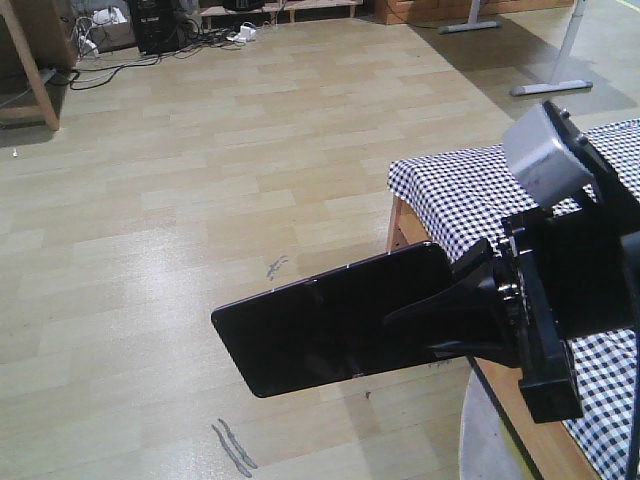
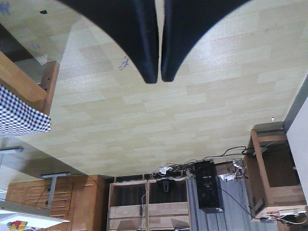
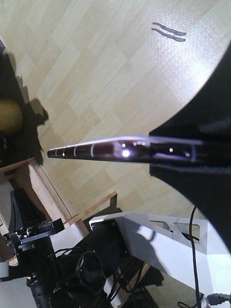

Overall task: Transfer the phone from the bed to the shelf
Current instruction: 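Hold the phone in the right gripper while the base backs from the bed, then keep the phone held in the right gripper while the base turns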

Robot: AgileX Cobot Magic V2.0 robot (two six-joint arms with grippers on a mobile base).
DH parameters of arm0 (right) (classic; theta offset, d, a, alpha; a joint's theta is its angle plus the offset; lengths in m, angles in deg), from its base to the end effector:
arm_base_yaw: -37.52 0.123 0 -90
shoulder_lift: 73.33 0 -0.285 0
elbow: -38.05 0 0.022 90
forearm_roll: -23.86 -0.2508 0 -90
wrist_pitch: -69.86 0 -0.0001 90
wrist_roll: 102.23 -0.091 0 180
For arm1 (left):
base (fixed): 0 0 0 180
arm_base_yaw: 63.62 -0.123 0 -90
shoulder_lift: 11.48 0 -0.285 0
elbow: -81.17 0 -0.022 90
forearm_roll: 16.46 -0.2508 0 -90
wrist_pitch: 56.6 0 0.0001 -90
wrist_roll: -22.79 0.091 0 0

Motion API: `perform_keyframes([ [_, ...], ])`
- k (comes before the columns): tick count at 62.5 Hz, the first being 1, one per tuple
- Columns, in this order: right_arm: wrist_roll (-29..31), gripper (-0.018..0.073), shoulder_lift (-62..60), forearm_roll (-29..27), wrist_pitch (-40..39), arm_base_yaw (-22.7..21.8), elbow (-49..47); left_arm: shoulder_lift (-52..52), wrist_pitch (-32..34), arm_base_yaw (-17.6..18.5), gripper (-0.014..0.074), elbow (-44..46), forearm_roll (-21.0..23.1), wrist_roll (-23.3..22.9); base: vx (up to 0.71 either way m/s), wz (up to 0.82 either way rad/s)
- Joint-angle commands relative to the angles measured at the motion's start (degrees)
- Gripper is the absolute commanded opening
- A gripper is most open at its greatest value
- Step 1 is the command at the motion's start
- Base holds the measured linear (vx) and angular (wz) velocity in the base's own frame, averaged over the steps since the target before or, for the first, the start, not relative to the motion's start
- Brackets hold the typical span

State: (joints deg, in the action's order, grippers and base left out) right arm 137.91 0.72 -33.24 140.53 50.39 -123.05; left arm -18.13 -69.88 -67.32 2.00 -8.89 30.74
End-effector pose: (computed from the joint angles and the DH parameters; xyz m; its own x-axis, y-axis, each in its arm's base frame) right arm 0.1798 0.1151 0.3579 -0.4243 -0.4382 -0.7924 -0.8975 0.3196 0.3039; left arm 0.0553 0.0008 0.1819 -0.1563 0.0000 -0.9877 -0.0331 0.9994 0.0053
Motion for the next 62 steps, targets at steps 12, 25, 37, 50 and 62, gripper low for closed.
perform_keyframes([
  [12, 0.30, -0.0004, -1.11, -4.83, 3.21, -0.14, -1.61, 0.38, 4.18, -0.11, 0.0001, -0.14, 0.36, -0.22, 0.01, 0.04],
  [25, 0.30, -0.0004, -1.11, -4.83, 3.21, -0.14, -1.61, 0.38, 4.18, -0.11, 0.0001, -0.14, 0.36, -0.22, 0.02, 0.07],
  [37, 0.30, -0.0004, -1.11, -4.83, 3.21, -0.14, -1.61, 0.38, 4.18, -0.11, 0.0001, -0.14, 0.36, -0.22, 0.04, 0.10],
  [50, 0.30, -0.0004, -1.11, -4.83, 3.21, -0.14, -1.61, 0.38, 4.18, -0.11, 0.0001, -0.14, 0.36, -0.22, 0.05, 0.09],
  [62, 0.30, -0.0004, -1.11, -4.83, 3.21, -0.14, -1.61, 0.38, 4.18, -0.11, 0.0001, -0.14, 0.36, -0.22, 0.06, 0.07],
])
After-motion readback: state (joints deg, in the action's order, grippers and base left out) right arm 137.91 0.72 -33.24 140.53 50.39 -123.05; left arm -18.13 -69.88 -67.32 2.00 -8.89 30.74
